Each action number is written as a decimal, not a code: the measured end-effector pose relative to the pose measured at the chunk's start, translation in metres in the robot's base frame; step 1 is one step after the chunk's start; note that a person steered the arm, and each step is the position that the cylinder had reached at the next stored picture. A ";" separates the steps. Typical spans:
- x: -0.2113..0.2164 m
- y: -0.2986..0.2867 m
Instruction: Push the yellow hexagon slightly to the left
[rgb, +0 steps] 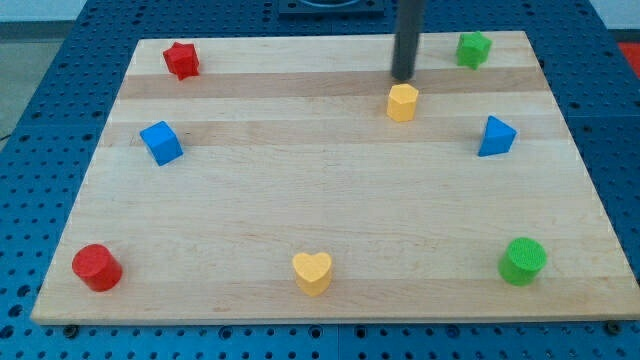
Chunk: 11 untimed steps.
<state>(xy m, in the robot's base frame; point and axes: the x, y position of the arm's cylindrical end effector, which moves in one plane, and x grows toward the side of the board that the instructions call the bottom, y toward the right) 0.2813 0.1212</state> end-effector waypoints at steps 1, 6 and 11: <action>0.001 0.029; 0.067 0.001; 0.067 -0.093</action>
